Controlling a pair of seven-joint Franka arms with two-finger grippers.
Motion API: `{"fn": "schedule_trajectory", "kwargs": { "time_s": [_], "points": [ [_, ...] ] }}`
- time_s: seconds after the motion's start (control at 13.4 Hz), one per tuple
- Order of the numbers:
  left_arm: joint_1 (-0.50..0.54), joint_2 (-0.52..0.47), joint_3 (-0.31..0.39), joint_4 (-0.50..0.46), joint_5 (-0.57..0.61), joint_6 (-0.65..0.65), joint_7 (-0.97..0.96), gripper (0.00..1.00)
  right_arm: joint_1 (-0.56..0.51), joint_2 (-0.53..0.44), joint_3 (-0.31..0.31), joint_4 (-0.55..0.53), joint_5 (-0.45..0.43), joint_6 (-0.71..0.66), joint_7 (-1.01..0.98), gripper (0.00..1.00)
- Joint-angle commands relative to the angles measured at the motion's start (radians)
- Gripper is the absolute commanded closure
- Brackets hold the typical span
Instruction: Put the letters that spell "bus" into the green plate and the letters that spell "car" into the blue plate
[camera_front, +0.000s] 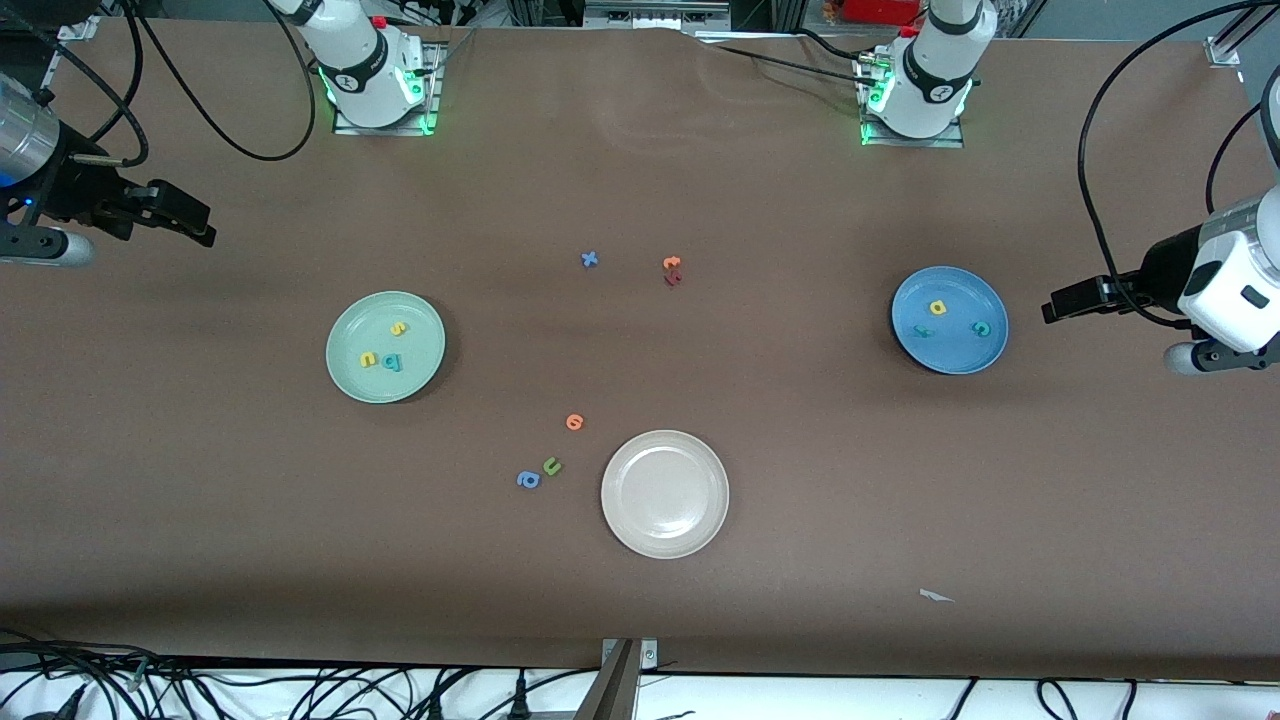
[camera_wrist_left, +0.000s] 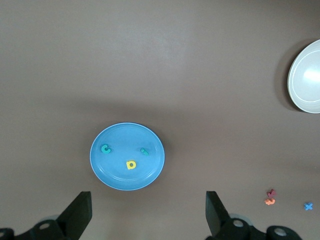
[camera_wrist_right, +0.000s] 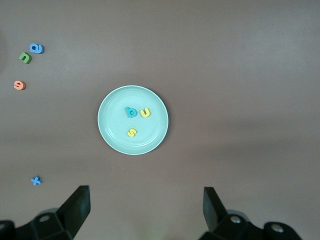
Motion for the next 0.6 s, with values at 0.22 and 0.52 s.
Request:
{"fn": "schedule_trajectory", "kwargs": {
  "time_s": [0.22,0.52],
  "points": [
    [-0.001,-0.016,0.006,-0.016,-0.028,-0.004,0.025,0.00,0.001,-0.005,-0.002,0.006,-0.004,-0.004,-0.001,0.00],
    [-0.001,-0.016,0.006,-0.010,-0.027,-0.011,0.025,0.00,0.001,-0.005,-0.002,0.006,-0.004,-0.002,-0.001,0.00]
  ]
}}
